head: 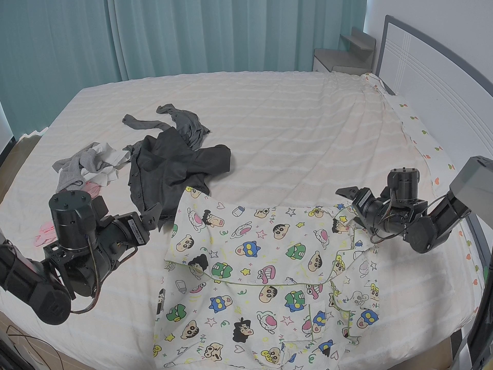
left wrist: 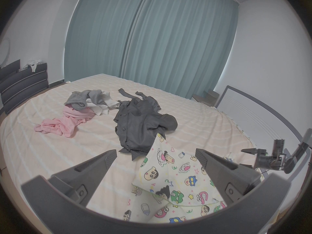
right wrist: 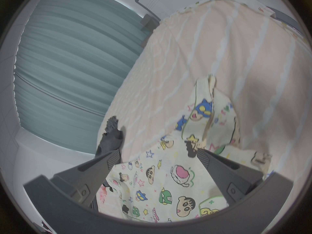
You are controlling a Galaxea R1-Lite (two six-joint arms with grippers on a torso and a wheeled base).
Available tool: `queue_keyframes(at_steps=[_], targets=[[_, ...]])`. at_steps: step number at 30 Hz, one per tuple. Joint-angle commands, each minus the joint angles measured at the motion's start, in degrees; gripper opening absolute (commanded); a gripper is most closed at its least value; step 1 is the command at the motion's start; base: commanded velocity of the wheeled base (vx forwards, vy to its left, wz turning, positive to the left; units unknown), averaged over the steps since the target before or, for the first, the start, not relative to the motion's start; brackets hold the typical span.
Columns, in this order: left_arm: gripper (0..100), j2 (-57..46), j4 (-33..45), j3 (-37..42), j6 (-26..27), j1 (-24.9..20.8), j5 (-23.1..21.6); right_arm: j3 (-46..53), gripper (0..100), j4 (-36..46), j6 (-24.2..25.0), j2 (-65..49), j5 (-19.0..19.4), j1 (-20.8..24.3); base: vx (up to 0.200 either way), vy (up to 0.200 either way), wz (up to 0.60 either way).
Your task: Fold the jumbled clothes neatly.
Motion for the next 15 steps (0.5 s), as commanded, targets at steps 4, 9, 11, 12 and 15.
queue_keyframes(at_steps=[4,9,11,12,15], targets=[[100,-3.71,0.00,3.47,-0.45,-2.53,2.98,-0.35,100,0.24,0.47,5.79,-2.32,2.30,0.000,0.000,0.00],[100,-4.15,0.00,3.47,-2.91,-3.93,7.81,-1.06,100,0.41,0.47,6.32,-3.55,3.97,0.000,0.000,0.00],[100,-5.03,0.00,3.64,-4.32,-4.81,9.39,-4.22,100,0.59,0.47,8.25,-6.36,4.41,0.000,0.000,0.00],[100,-5.56,0.00,3.91,-4.94,-5.25,9.57,-5.28,100,0.76,0.47,8.95,-7.24,4.58,0.000,0.000,0.00],[100,-7.75,0.00,5.14,-6.08,-6.22,9.57,-8.18,100,4.10,0.47,10.27,-8.82,5.64,0.000,0.000,0.00]])
